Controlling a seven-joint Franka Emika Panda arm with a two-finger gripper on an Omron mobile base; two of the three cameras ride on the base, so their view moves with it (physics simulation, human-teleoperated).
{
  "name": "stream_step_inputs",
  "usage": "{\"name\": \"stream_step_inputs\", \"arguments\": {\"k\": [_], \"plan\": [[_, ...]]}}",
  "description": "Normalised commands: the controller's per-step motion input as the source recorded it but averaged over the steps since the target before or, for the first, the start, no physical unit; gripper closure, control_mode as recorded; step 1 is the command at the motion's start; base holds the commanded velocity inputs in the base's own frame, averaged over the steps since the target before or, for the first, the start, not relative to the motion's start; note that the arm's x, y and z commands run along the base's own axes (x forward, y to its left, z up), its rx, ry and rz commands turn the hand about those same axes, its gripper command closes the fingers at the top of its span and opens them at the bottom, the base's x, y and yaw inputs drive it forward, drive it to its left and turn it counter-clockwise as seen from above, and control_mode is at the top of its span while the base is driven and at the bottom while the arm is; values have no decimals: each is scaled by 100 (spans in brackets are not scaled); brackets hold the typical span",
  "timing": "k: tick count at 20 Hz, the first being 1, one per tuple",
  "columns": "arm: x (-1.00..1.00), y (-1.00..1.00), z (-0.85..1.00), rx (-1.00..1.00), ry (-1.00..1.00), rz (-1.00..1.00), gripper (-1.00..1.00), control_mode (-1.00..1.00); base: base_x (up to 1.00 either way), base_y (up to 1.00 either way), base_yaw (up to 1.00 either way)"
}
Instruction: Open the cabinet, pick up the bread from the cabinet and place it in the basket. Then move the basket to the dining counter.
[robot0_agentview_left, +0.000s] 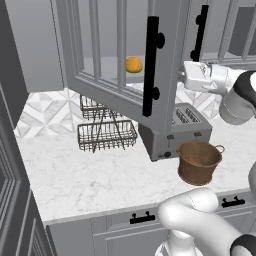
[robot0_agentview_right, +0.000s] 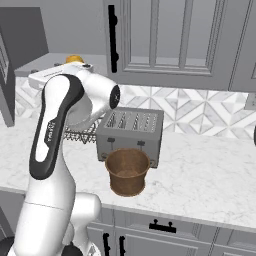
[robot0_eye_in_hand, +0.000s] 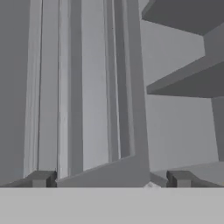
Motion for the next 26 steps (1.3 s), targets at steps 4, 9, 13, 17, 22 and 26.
{"name": "stream_step_inputs", "arguments": {"k": [4,9,13,17,22,26], "plan": [[37,37,0,-2,0,2,-100,-100,0,0,0],[4,55,0,-5,0,0,-100,-100,0,0,0],[-2,67,0,-5,0,0,-100,-100,0,0,0],[-7,57,0,-3,0,3,-100,-100,0,0,0],[-55,60,-3,-5,0,5,-100,-100,0,0,0],[-66,57,-5,-4,0,7,-100,-100,0,0,0]]}}
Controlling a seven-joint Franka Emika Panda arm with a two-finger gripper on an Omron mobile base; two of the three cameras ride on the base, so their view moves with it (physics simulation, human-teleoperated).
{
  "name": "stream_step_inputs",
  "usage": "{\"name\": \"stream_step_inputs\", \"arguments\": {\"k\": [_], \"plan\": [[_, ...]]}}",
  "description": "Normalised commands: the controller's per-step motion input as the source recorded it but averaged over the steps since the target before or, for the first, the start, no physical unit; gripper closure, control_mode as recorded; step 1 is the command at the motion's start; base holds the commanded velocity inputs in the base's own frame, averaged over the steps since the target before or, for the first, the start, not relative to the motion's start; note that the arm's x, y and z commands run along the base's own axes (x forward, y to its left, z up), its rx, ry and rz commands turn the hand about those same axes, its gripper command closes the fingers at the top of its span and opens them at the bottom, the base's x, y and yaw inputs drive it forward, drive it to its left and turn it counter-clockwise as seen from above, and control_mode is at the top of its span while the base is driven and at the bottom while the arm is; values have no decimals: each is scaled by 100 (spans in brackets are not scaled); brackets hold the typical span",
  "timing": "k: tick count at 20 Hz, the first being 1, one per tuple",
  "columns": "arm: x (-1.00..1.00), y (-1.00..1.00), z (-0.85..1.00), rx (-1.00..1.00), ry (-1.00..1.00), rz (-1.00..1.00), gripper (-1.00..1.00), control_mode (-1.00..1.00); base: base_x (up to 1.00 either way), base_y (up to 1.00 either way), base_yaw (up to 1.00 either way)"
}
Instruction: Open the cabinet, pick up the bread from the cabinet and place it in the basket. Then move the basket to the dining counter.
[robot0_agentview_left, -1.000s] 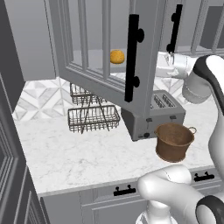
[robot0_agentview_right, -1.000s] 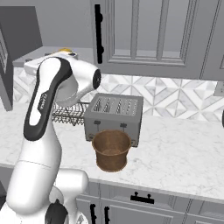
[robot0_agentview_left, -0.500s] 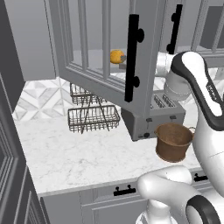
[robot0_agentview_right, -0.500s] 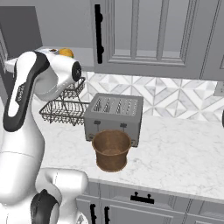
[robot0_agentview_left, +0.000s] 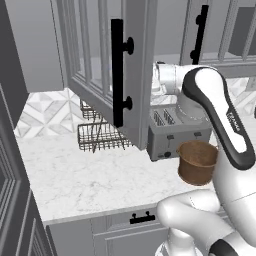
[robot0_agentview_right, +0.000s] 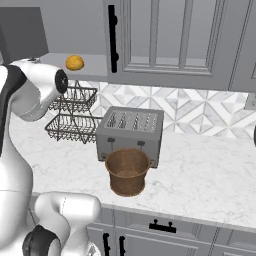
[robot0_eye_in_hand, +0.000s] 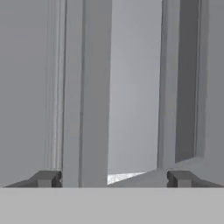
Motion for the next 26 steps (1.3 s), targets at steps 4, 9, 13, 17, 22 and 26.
{"name": "stream_step_inputs", "arguments": {"k": [4,9,13,17,22,26], "plan": [[-44,71,-6,-3,0,5,-100,-100,0,0,0],[-10,49,0,0,0,0,-100,-100,0,0,0],[0,34,-1,0,0,0,-100,-100,0,0,0],[0,6,0,0,0,0,-100,-100,0,0,0],[-1,-9,0,0,0,-3,-100,-100,0,0,0],[-11,-61,52,-3,6,-35,-100,-100,0,0,0]]}}
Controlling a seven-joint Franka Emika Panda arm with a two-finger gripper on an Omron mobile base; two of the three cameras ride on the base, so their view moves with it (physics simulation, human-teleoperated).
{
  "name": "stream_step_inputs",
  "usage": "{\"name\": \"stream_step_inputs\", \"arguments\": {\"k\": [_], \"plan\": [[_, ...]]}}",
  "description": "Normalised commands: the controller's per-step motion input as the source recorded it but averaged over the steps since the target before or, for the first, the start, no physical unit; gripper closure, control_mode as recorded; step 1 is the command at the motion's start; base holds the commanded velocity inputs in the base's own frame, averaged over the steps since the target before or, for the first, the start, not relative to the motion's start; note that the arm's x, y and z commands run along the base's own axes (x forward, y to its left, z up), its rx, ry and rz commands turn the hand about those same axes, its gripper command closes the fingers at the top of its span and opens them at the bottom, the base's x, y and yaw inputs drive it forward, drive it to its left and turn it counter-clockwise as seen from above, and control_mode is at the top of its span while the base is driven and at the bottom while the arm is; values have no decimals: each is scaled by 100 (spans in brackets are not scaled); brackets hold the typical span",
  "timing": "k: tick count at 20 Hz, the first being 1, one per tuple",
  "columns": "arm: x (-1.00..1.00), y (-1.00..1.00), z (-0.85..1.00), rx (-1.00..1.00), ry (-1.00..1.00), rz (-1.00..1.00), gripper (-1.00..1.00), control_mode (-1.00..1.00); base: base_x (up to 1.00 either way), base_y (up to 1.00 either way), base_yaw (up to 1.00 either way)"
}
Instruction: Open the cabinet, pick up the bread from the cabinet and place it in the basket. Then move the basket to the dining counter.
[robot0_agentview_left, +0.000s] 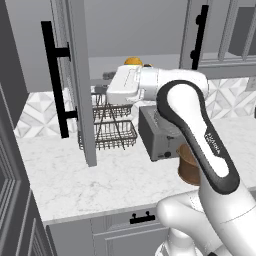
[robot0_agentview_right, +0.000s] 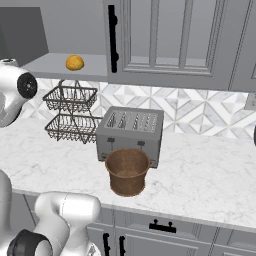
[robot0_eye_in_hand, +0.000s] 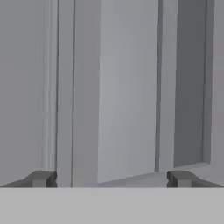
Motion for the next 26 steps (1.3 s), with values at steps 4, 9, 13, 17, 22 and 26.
{"name": "stream_step_inputs", "arguments": {"k": [4,9,13,17,22,26], "plan": [[-15,-89,49,-4,15,-49,-100,-100,0,0,0],[-11,-92,36,-6,29,-58,-100,-100,0,0,0],[-1,-64,36,-18,33,-52,-100,-100,0,0,0],[0,-39,2,-25,29,-38,-100,-100,0,0,0],[-5,-60,-4,-13,19,-17,-100,-100,0,0,0],[9,-34,-37,0,10,3,-100,-100,0,0,0]]}}
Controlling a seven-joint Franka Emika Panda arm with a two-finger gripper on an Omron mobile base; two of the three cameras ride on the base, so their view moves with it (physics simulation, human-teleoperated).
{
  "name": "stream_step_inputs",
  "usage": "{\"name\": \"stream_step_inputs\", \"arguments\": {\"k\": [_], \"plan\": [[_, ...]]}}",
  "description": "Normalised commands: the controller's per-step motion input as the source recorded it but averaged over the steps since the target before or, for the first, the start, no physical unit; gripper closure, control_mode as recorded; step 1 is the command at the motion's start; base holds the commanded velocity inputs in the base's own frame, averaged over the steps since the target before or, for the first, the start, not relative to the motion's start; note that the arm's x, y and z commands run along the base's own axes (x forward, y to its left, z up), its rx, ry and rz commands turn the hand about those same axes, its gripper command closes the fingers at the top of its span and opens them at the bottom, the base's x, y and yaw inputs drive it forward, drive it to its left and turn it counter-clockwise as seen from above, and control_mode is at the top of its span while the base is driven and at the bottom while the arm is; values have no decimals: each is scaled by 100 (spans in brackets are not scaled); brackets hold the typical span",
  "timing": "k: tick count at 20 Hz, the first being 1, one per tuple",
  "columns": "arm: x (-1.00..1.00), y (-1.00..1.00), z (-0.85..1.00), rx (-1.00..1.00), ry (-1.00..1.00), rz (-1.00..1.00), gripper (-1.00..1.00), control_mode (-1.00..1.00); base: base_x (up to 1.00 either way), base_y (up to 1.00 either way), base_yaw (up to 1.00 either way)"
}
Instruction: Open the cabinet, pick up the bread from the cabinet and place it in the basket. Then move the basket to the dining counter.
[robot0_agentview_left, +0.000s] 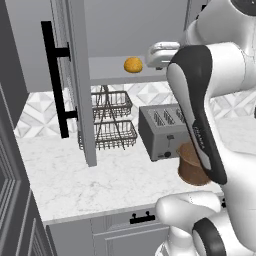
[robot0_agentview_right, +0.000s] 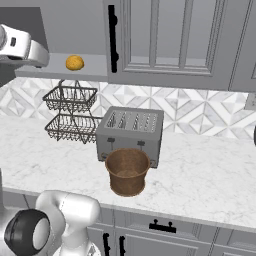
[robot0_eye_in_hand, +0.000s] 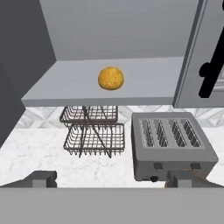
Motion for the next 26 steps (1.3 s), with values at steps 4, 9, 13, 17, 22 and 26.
{"name": "stream_step_inputs", "arguments": {"k": [4,9,13,17,22,26], "plan": [[44,-2,-71,-1,1,7,-100,-100,0,0,0],[47,-4,-56,-2,0,2,-100,-100,0,0,0],[49,-4,-1,0,2,0,-100,-100,0,0,0],[60,0,0,0,2,0,-100,-100,0,0,0],[70,0,0,0,4,0,-100,-100,0,0,0],[64,6,0,0,4,0,-100,-100,0,0,0]]}}
